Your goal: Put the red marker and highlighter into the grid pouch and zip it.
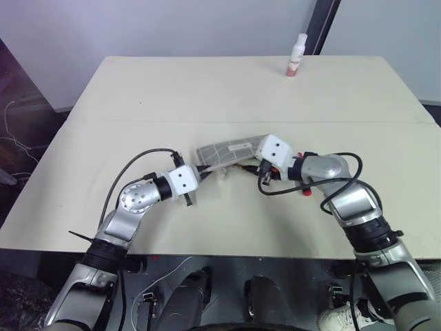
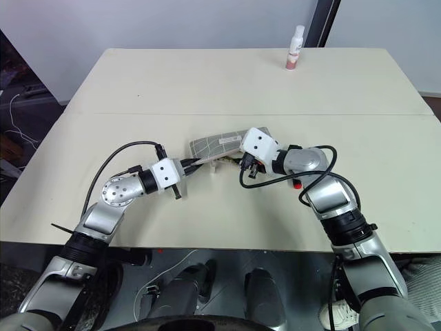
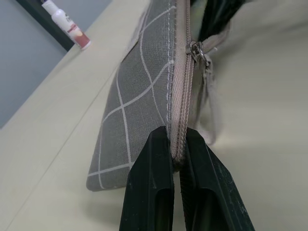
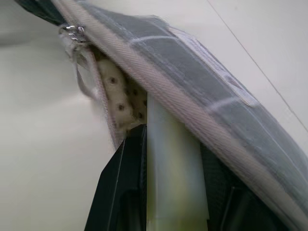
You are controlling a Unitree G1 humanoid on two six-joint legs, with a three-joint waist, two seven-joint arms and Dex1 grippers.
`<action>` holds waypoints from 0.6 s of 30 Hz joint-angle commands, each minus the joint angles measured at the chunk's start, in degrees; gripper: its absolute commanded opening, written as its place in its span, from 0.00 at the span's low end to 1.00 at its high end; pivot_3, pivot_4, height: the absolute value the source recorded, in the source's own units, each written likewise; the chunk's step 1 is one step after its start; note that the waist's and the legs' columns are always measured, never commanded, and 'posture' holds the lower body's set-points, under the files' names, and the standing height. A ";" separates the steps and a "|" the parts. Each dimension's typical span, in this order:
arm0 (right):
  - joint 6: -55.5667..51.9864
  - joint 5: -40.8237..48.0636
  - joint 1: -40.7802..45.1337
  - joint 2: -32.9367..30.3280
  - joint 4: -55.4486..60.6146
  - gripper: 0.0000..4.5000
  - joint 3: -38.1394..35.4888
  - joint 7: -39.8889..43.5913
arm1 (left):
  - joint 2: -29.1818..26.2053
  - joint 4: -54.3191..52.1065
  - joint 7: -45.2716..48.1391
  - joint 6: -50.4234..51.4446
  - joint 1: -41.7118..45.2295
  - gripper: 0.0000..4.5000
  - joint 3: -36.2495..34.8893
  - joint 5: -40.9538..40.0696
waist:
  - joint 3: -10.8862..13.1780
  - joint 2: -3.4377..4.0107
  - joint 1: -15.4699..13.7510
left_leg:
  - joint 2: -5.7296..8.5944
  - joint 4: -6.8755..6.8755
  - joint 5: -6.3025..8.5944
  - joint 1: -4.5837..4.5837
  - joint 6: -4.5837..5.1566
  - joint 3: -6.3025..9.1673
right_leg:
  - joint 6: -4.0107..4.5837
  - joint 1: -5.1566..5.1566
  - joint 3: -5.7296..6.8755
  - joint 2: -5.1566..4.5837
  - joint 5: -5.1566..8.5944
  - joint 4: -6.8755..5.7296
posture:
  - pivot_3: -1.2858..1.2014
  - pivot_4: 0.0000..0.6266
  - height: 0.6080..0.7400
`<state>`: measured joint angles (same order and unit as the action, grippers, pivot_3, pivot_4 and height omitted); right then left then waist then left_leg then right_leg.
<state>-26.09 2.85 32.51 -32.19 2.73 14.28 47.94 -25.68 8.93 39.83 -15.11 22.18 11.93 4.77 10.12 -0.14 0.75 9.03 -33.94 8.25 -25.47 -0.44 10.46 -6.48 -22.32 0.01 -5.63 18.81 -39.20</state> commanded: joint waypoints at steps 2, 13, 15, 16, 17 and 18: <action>-0.76 2.52 0.24 -0.02 4.16 0.64 -2.24 1.01 | 0.43 -1.86 -0.39 -0.35 0.67 0.00 -1.31 -1.86 | 0.00 0.00 -0.01 | 0.00 0.00 0.00 0.00 0.00 0.00 | 0.00 -0.01 0.00 0.00 0.00 0.00 | 0.52 0.24 1.00; -10.66 14.40 -2.53 -5.11 13.76 0.99 -8.81 7.17 | 1.44 -1.32 -7.57 5.90 1.20 0.00 -2.79 1.38 | 0.00 0.00 -0.11 | 0.00 -0.01 0.00 -0.01 0.00 0.00 | 0.00 0.01 0.00 -0.01 0.00 0.00 | 0.52 0.24 1.00; -12.85 17.53 -4.15 -6.39 16.19 0.99 -10.17 8.77 | 1.26 -1.02 -8.42 6.02 1.47 0.00 -3.14 1.85 | 0.00 0.00 -0.13 | 0.00 -0.01 0.01 -0.02 0.01 0.00 | 0.00 0.02 0.00 -0.02 0.00 0.00 | 0.52 0.24 1.00; -13.55 18.85 -5.00 -6.82 17.14 0.99 -10.88 9.20 | 1.17 -0.84 -8.71 6.01 1.59 0.00 -3.30 1.93 | 0.00 0.00 -0.15 | 0.00 -0.01 0.01 -0.02 0.01 0.00 | -0.01 0.03 0.00 -0.02 0.00 0.00 | 0.52 0.24 1.00; -14.31 20.28 -5.97 -7.25 18.06 0.99 -11.78 9.53 | 0.96 -0.55 -9.29 5.94 1.81 0.00 -3.50 2.28 | 0.00 0.00 -0.15 | 0.00 0.00 0.01 -0.03 0.01 0.00 | -0.01 0.02 0.00 -0.03 0.00 0.00 | 0.52 0.24 1.00; -13.54 21.42 -7.81 -8.40 19.45 0.99 -12.79 10.79 | 0.67 -0.23 -9.88 5.92 2.06 0.00 -3.74 2.75 | 0.00 0.00 -0.15 | 0.00 -0.01 0.01 -0.03 0.01 0.00 | -0.01 0.03 0.01 -0.03 0.00 0.00 | 0.52 0.24 1.00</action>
<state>-39.79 21.45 25.49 -39.53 18.76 4.12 57.24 -24.47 9.16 31.32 -8.92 23.11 9.85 7.10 10.12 -0.14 0.61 9.03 -33.94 8.26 -25.50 -0.43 10.45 -6.49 -22.30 0.01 -5.66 18.81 -39.19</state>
